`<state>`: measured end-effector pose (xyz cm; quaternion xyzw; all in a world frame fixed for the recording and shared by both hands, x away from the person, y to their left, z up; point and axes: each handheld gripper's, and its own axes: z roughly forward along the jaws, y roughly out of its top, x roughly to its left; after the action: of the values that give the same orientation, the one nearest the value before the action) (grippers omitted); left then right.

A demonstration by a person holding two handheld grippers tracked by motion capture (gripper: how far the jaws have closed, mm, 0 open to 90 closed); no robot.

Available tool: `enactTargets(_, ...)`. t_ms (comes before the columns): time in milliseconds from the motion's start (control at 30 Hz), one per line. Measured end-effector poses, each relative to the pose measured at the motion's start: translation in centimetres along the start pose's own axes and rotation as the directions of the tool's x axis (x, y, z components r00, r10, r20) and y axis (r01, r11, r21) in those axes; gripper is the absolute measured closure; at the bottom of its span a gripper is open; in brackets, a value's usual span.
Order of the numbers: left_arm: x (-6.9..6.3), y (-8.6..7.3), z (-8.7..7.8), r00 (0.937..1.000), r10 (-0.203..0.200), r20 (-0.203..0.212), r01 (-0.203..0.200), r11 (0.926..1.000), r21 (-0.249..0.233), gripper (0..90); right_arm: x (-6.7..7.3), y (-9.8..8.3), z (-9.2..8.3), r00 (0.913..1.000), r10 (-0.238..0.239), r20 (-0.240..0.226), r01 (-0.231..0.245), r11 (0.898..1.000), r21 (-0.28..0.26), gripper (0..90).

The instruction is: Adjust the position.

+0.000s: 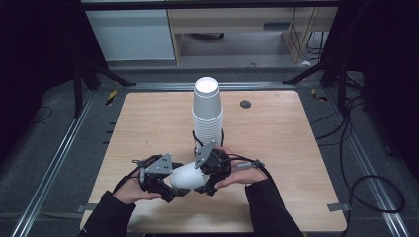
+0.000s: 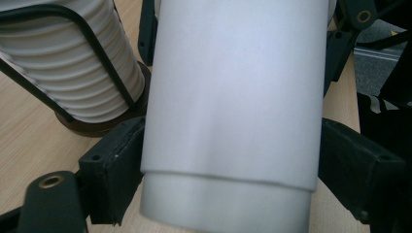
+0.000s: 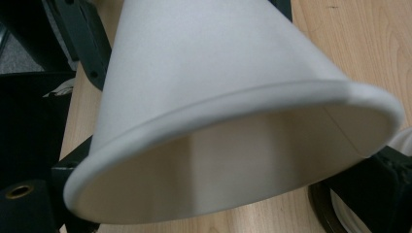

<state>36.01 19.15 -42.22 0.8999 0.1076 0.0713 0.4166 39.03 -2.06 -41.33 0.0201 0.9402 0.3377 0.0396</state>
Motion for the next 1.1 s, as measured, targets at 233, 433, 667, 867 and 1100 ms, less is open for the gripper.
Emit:
enactTargets(233,-0.1,0.0,0.0,1.0,0.006,-0.005,-0.006,0.9999,0.01,19.0,0.1,0.3,0.3,1.0,-0.003,-0.007,0.003,1.0,0.0,7.5)
enactTargets(433,-0.2,0.1,-0.1,0.9996,0.026,-0.013,-0.026,0.9995,0.015,20.6,0.1,0.3,0.3,1.0,-0.006,-0.006,0.006,1.0,-0.004,8.0)
enactTargets(667,-0.1,0.1,-0.1,0.9995,0.03,-0.01,-0.03,0.9994,0.02,21.2,0.1,0.3,0.3,0.9999,-0.013,-0.003,0.013,1.0,-0.009,7.4)
enactTargets(867,-0.1,0.0,-0.2,0.9996,0.026,-0.01,-0.026,0.9994,0.023,21.1,0.1,0.1,0.4,1.0,-0.007,0.003,0.007,1.0,-0.024,6.0)
enactTargets(1100,0.5,-0.2,-1.5,0.9999,-0.001,-0.017,0.0,0.9997,-0.026,20.8,-0.1,-0.7,-1.5,0.9994,0.027,0.021,-0.025,0.994,-0.106,5.1)
